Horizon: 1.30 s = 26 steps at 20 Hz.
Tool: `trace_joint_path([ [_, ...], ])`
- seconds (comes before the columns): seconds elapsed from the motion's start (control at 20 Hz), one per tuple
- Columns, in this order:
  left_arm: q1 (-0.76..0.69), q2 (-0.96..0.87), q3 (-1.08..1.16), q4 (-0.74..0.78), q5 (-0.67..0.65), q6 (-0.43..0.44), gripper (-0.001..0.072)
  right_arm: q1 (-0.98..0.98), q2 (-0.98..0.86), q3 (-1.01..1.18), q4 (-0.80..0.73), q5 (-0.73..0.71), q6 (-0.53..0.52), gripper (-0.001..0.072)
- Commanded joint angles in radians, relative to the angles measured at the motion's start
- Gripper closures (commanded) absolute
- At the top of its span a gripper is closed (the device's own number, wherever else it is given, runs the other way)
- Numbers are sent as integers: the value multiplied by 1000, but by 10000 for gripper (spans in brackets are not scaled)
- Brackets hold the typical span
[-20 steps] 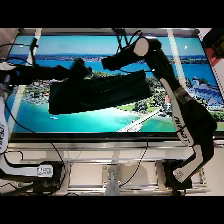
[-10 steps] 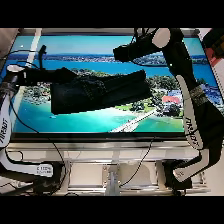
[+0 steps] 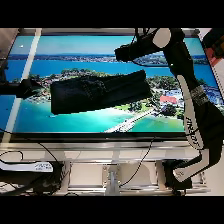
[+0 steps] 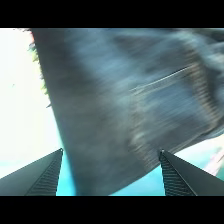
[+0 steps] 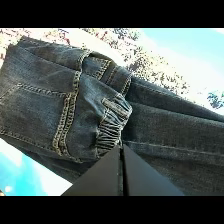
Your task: Fold the clothes and pants, and hang the long-sleeved shirts on hangers.
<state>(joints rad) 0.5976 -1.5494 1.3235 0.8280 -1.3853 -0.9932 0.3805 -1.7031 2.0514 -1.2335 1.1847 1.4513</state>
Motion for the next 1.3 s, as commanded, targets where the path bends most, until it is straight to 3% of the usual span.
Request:
trace_joint_path([
  [0.0, 33, -32, -3, 122, 10, -17, 12, 0, 0, 0, -2, -37, -7, 690],
  [0.15, 10, -103, -3, 98, 39, -17, 11, 1, 0, 0, 1, -70, -6, 690],
  [0.45, -21, -248, -2, -124, 68, 39, 10, 1, 0, -18, 6, -111, -7, 690],
  [0.65, -61, -285, -2, -124, 142, 40, 10, 1, 0, -42, 6, -129, -7, 690],
  [0.8, -109, -288, -2, -127, 148, 92, 11, 1, 0, -42, 5, -134, -7, 690],
  [0.95, -170, -288, -2, -137, 142, 92, 15, 1, 0, -42, 0, -134, -7, 690],
  [1.0, -187, -288, -2, -143, 137, 92, 82, 0, 0, -42, -3, -134, -8, 690],
  [1.1, -207, -287, 1, -168, 109, 93, 559, 0, -1, -45, -23, -135, -13, 690],
  [1.15, -211, -283, 4, -188, 92, 94, 655, 0, -1, -51, -45, -134, -32, 690],
  [1.25, -214, -267, 24, -193, 51, 96, 656, 0, -2, -73, -93, -134, -40, 690],
])
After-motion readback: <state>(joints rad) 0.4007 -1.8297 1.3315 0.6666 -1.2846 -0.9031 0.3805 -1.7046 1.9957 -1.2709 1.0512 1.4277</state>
